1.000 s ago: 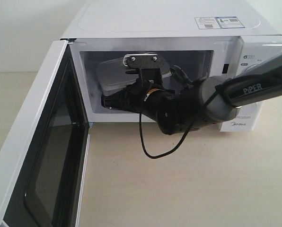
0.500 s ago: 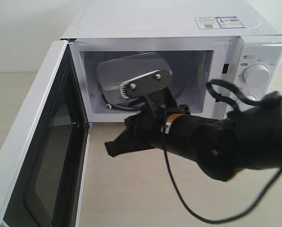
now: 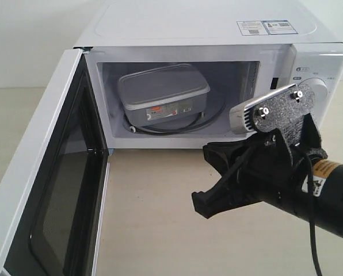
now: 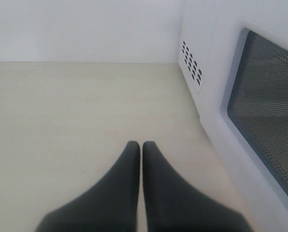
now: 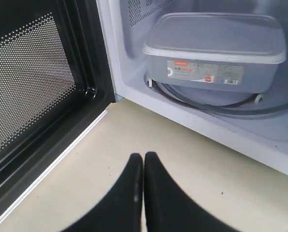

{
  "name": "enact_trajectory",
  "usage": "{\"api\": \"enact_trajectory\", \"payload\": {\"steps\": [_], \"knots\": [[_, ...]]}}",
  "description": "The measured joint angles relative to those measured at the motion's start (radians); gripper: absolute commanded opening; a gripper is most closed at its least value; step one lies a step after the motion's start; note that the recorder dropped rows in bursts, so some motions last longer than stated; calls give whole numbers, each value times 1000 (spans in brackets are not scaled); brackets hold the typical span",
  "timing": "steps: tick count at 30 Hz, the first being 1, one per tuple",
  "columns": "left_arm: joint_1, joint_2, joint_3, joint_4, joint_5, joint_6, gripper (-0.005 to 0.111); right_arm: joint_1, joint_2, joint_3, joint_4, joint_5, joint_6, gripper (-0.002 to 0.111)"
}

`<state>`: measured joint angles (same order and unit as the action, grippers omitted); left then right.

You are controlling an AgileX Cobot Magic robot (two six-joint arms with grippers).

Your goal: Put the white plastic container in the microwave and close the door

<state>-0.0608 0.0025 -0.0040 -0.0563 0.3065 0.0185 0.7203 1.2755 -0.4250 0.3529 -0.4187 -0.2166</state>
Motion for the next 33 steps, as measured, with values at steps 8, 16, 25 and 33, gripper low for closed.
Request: {"api": "enact_trajectory", "payload": {"steps": [8,16,25,33], "knots": [[0,0,0,0,0,0,4,0,0,1,0,-12,-15,0],[0,0,0,0,0,0,4,-162,-218,5,-2,118,68,0],[0,0,0,0,0,0,4,-638,-678,25,2,510,-15,0],[0,0,0,0,0,0,4,-753,-1020,278,3,517,-72,0]]}}
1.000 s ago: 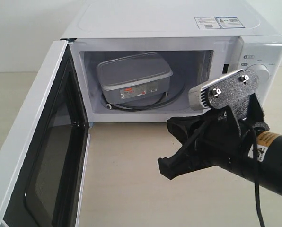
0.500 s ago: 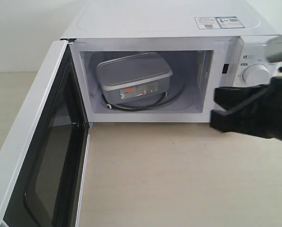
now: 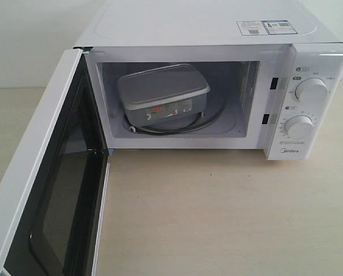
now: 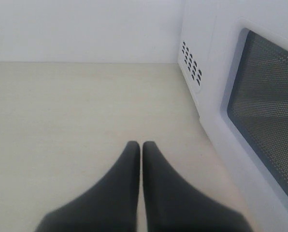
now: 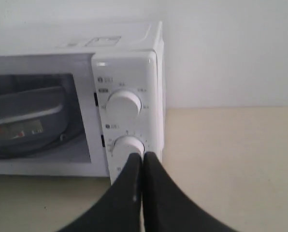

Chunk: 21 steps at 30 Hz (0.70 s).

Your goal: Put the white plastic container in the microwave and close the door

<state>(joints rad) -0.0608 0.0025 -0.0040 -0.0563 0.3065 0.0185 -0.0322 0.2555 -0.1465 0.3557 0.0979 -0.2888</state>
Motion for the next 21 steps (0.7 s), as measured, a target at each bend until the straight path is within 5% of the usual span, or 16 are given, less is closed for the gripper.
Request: {"api": "enact_trajectory", "payload": {"steps": [5,21], "knots": [[0,0,0,0,0,0,4,-2,-75,133,2,-21,12,0],[0,0,0,0,0,0,4,-6,-249,147,-140,228,170,0]]}}
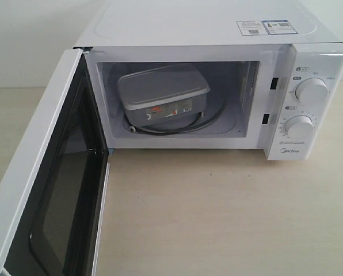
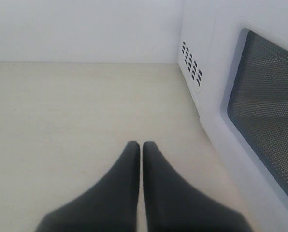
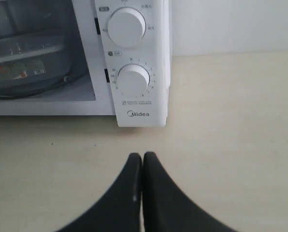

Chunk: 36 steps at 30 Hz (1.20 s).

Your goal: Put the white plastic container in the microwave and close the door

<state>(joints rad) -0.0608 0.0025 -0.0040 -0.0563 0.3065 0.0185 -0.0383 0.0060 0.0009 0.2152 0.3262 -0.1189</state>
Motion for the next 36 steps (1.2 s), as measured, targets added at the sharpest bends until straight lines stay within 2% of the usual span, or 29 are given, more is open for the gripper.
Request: {"api": "enact_trajectory", "payload": {"steps": [11,36], "knots": [[0,0,0,0,0,0,4,0,-1,0,-94,12,78,0],[0,0,0,0,0,0,4,0,-1,0,-74,18,94,0]]}}
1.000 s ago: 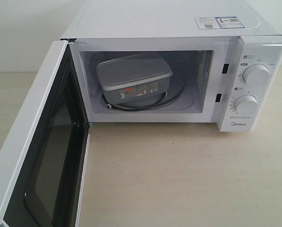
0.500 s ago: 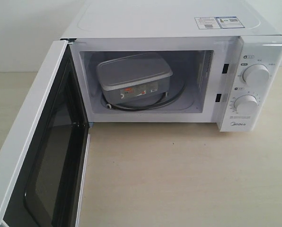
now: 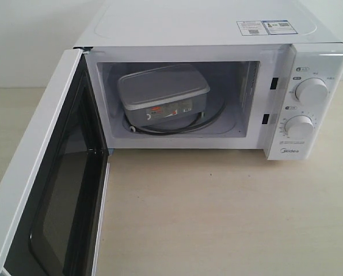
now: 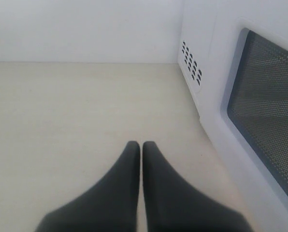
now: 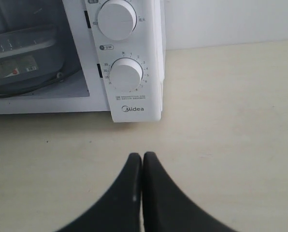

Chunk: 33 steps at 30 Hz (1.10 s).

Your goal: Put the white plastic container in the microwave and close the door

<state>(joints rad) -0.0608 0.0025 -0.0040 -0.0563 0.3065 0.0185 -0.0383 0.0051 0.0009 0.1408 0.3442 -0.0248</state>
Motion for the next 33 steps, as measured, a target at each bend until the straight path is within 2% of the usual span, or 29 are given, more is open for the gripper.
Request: {"api": "enact_trajectory", "payload": {"steps": [4,11,16,19,22,30,33], "knots": [[0,0,0,11,-12,8,4,0,0,0,0,0,0,0],[0,0,0,33,-167,35,4,0,0,0,0,0,0,0],[0,0,1,33,-512,37,4,0,0,0,0,0,0,0],[0,0,-20,22,-596,37,4,0,0,0,0,0,0,0],[0,0,-108,-29,-495,37,4,0,0,0,0,0,0,0],[0,187,-399,-58,84,37,4,0,0,0,0,4,0,0],[0,247,-443,-59,189,37,4,0,0,0,0,8,0,0]]}}
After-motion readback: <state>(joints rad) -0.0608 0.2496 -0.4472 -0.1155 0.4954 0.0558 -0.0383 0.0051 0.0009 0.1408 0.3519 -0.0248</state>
